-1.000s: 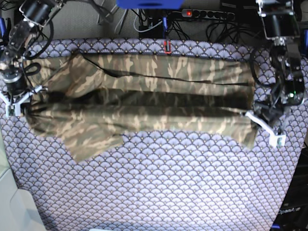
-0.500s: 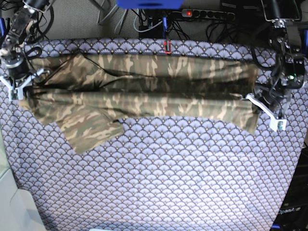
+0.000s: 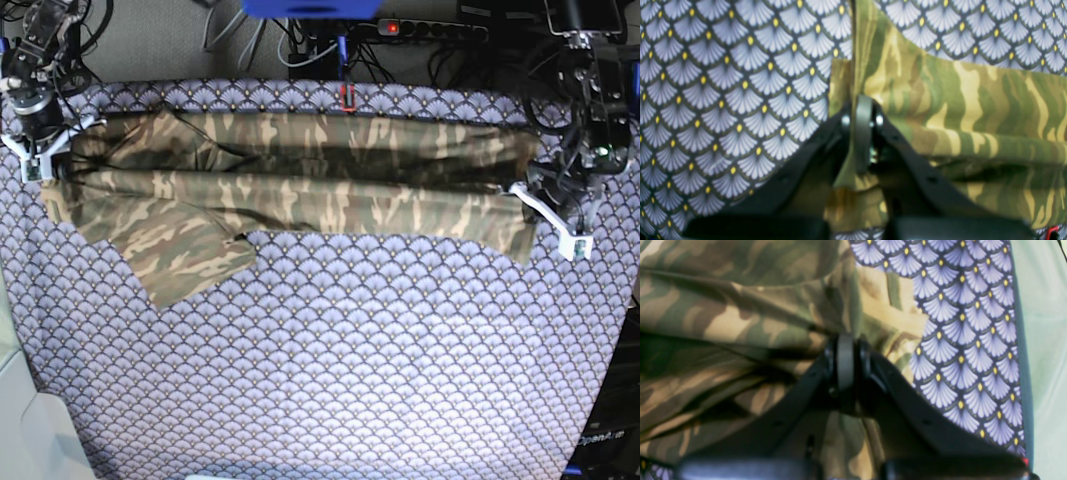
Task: Fold the T-shirt properly
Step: 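Lower the folded hem onto the shirt and release with the right gripper, then move the right gripper down to the hanging sleeve and grasp it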
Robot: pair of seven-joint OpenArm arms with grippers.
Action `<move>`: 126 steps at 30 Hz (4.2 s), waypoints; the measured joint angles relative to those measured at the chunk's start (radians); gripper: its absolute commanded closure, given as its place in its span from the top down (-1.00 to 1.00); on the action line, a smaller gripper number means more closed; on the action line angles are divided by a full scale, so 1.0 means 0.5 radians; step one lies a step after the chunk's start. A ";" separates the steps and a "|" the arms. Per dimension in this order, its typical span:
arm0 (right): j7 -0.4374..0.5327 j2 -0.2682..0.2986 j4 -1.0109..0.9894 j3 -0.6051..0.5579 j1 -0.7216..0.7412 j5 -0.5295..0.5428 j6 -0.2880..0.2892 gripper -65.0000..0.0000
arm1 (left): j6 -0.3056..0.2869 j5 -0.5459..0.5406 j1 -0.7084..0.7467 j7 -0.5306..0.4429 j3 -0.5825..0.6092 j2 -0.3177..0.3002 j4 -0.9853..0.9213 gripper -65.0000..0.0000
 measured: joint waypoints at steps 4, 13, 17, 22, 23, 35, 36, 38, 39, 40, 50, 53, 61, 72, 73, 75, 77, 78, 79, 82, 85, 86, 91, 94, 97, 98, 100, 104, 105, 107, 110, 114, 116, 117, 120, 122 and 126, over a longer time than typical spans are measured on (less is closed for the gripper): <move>0.022 0.001 0.000 -0.004 -0.038 0.001 0.000 -1.00 | -0.002 -0.004 -0.031 -0.008 0.000 0.001 -0.057 -1.00; 0.027 0.005 -0.004 -0.005 -0.079 0.001 0.001 -1.00 | 0.008 -0.001 -0.004 0.002 0.002 0.022 -0.134 -1.00; 0.024 0.015 -0.004 -0.005 -0.082 0.001 0.001 -1.00 | 0.008 0.005 0.084 0.017 0.000 0.034 -0.031 -1.00; 0.027 0.050 -0.004 -0.005 -0.082 0.002 0.001 -1.00 | 0.007 0.003 0.085 0.049 0.004 0.034 -0.011 -1.00; 0.027 0.050 -0.004 -0.005 -0.082 0.001 0.001 -1.00 | 0.007 0.003 0.085 0.063 0.004 0.034 -0.012 -1.00; 0.027 0.050 -0.004 -0.008 -0.144 0.002 0.001 -1.00 | -0.001 -0.008 0.125 0.062 0.010 0.034 -0.103 -0.90; 0.028 0.050 -0.004 -0.008 -0.144 0.002 0.000 -1.00 | 0.000 -0.002 0.125 0.061 0.011 0.034 -0.119 -0.83; 0.029 0.050 -0.004 -0.009 -0.157 0.002 0.000 -1.00 | 0.007 0.019 0.126 0.034 0.011 0.032 -0.152 -0.68; 0.027 0.050 -0.004 -0.009 -0.163 0.002 0.001 -1.00 | 0.008 0.020 0.127 0.032 0.011 0.030 -0.168 -0.62; 0.027 0.050 -0.004 -0.009 -0.168 0.002 0.001 -1.00 | 0.008 0.021 0.128 0.031 0.011 0.029 -0.179 -0.58; 0.019 0.050 -0.004 -0.009 -0.161 0.001 0.000 -0.91 | 0.008 0.019 0.125 0.033 0.011 0.029 -0.179 -0.56; 0.011 0.050 -0.004 -0.008 -0.162 0.001 0.000 -0.67 | 0.008 0.020 0.126 0.032 0.011 0.029 -0.179 -0.56; -0.004 0.053 -0.004 0.002 -0.166 -0.002 -0.007 -0.15 | 0.008 0.019 0.126 0.033 0.011 0.029 -0.173 -0.56; 0.004 0.090 0.000 0.175 -0.153 0.000 -0.005 -0.14 | 0.008 0.019 0.124 0.031 0.000 0.029 -0.164 -0.56; 0.005 0.104 0.000 0.175 -0.153 0.001 -0.006 -0.14 | 0.008 0.019 0.125 0.031 0.000 0.029 -0.164 -0.56; 0.005 0.112 0.001 0.176 -0.153 0.001 -0.006 -0.14 | 0.008 0.019 0.125 0.032 0.000 0.030 -0.165 -0.56; 0.005 0.110 0.000 0.176 -0.154 0.000 -0.006 -0.14 | 0.008 0.019 0.125 0.031 0.000 0.030 -0.165 -0.56; 0.006 0.111 0.000 0.176 -0.154 0.001 -0.006 -0.14 | 0.008 0.019 0.125 0.032 0.000 0.030 -0.165 -0.56; 0.005 0.112 0.000 0.176 -0.154 0.000 -0.006 -0.14 | 0.008 0.019 0.126 0.037 0.000 0.030 -0.165 -0.56; 0.004 0.143 0.000 0.176 -0.153 0.000 -0.003 -0.14 | 0.007 0.018 0.126 0.046 -0.002 0.029 -0.164 -0.56; 0.002 0.196 0.000 0.220 -0.139 -0.001 -0.005 -0.14 | 0.008 0.018 0.156 0.018 -0.004 0.028 -0.162 -0.56; -0.004 0.204 0.000 0.251 -0.119 -0.001 -0.006 -0.14 | 0.008 0.018 0.167 0.017 -0.005 0.028 -0.159 -0.56; -0.012 0.241 -0.004 0.372 0.033 -0.007 -0.014 -0.14 | 0.008 0.018 0.169 0.024 -0.005 0.034 -0.159 -0.56; -0.033 0.293 -0.004 0.381 0.056 -0.006 -0.018 -0.14 | 0.008 0.018 0.169 0.023 -0.005 0.034 -0.159 -0.56; -0.211 0.320 -0.010 0.380 0.125 -0.029 -0.013 -0.14 | 0.008 0.018 0.168 0.022 -0.005 0.032 -0.169 -0.54; -0.234 0.329 -0.010 0.372 0.156 -0.024 -0.012 -0.14 | 0.008 0.018 0.168 0.022 -0.005 0.034 -0.169 -0.48; -0.240 0.350 -0.009 0.362 0.220 -0.003 -0.013 -0.14 | 0.008 0.027 0.168 0.022 -0.011 0.050 -0.169 -0.26; -0.362 0.393 -0.009 0.334 0.323 -0.008 -0.018 -0.14 | 0.023 0.049 0.169 0.024 -0.013 0.083 -0.164 0.38; -0.394 0.404 -0.009 0.311 0.346 -0.014 -0.014 -0.14 | 0.022 0.047 0.169 0.024 -0.013 0.083 -0.164 0.54; -0.432 0.410 -0.009 0.295 0.408 -0.004 -0.012 -0.14 | 0.022 0.041 0.169 0.024 -0.013 0.084 -0.164 0.68; -0.475 0.433 -0.009 0.295 0.480 -0.003 -0.011 -0.14 | 0.021 0.040 0.169 0.024 -0.011 0.085 -0.164 0.72; -0.517 0.459 -0.009 0.245 0.518 -0.009 -0.016 -0.14 | 0.021 0.040 0.169 0.024 -0.011 0.085 -0.164 0.72; -0.533 0.449 -0.009 0.211 0.554 -0.007 -0.016 -0.14 | 0.021 0.040 0.169 0.024 -0.011 0.085 -0.164 0.72; -0.529 0.448 -0.009 0.193 0.574 -0.007 -0.016 -0.14 | 0.021 0.040 0.168 0.024 -0.011 0.085 -0.164 0.72; -0.642 0.457 -0.009 0.104 0.616 -0.006 -0.015 -0.14 | 0.021 0.040 0.168 0.024 -0.011 0.085 -0.164 0.72; -0.748 0.452 -0.009 0.034 0.661 -0.014 -0.014 -0.14 | 0.021 0.040 0.169 0.024 -0.011 0.085 -0.164 0.72; -0.872 0.448 -0.009 -0.127 0.771 -0.002 -0.017 -0.14 | 0.021 0.040 0.168 0.024 -0.003 0.085 -0.164 0.72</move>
